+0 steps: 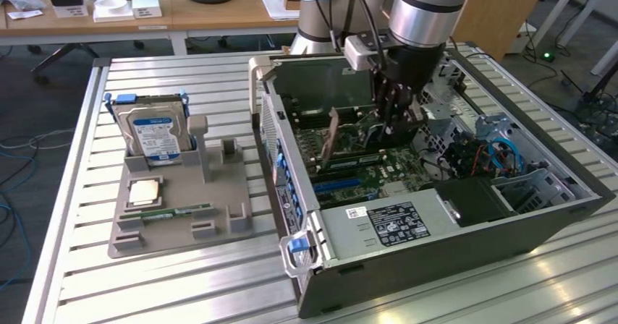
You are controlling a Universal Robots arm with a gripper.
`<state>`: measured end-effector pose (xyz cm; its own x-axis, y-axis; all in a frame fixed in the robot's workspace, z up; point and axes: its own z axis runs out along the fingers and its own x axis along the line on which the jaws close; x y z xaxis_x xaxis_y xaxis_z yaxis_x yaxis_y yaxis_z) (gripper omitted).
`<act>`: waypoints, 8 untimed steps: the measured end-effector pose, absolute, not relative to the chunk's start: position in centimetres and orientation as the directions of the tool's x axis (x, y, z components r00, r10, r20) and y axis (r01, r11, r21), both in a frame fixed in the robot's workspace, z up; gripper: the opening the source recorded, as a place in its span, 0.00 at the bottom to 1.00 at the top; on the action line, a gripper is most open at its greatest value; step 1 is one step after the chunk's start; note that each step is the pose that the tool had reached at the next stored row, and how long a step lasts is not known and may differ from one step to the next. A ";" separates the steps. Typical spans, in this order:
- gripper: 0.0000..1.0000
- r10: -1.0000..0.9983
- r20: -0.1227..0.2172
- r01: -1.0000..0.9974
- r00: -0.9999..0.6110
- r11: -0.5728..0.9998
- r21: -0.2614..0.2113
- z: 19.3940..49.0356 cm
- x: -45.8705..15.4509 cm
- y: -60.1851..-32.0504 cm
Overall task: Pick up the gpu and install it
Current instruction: 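Insert the gpu into the slot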
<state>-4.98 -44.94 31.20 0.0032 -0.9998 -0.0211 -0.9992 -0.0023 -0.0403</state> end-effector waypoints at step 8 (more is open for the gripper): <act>0.26 -1.000 -0.021 -0.999 0.003 -0.002 -0.040 30.5 -5.5 -45.0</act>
